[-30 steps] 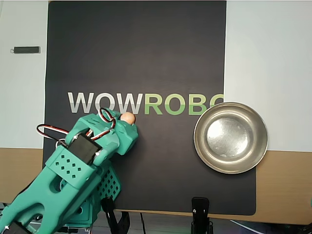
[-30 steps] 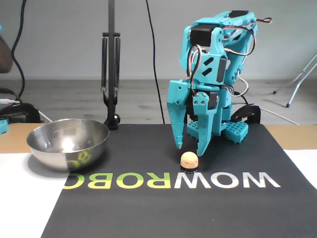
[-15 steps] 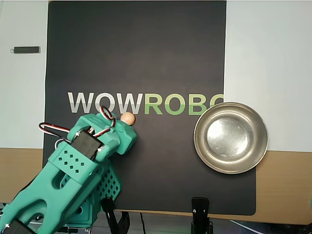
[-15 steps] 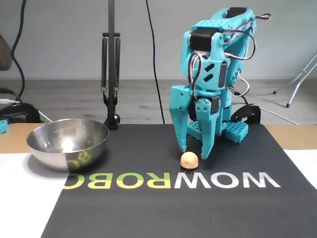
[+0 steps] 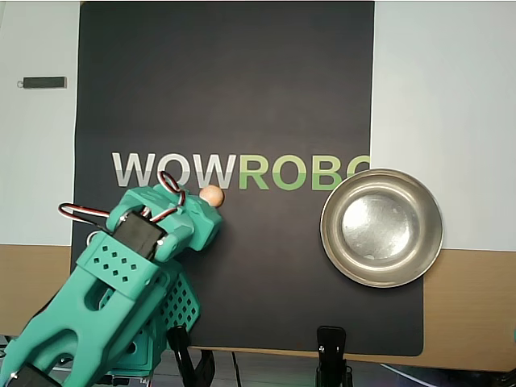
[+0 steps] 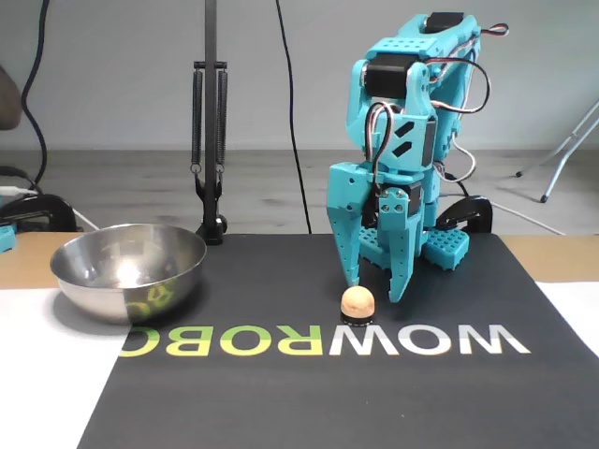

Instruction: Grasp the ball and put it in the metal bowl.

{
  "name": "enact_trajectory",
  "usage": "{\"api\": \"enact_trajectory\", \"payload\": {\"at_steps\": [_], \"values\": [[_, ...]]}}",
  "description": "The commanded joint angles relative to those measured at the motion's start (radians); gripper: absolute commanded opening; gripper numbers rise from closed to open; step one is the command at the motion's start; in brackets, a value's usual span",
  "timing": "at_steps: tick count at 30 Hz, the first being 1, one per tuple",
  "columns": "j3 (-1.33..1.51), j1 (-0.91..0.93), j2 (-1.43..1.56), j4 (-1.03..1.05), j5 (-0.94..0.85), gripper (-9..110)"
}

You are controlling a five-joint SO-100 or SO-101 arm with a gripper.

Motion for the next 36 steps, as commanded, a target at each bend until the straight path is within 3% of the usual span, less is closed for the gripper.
{"api": "enact_trajectory", "payload": {"at_steps": [1,36], "values": [[-0.015,-0.003,-0.006,-0.035,0.003,59],[-0.049,0.000,-0.066,-0.063,0.003,60]]}}
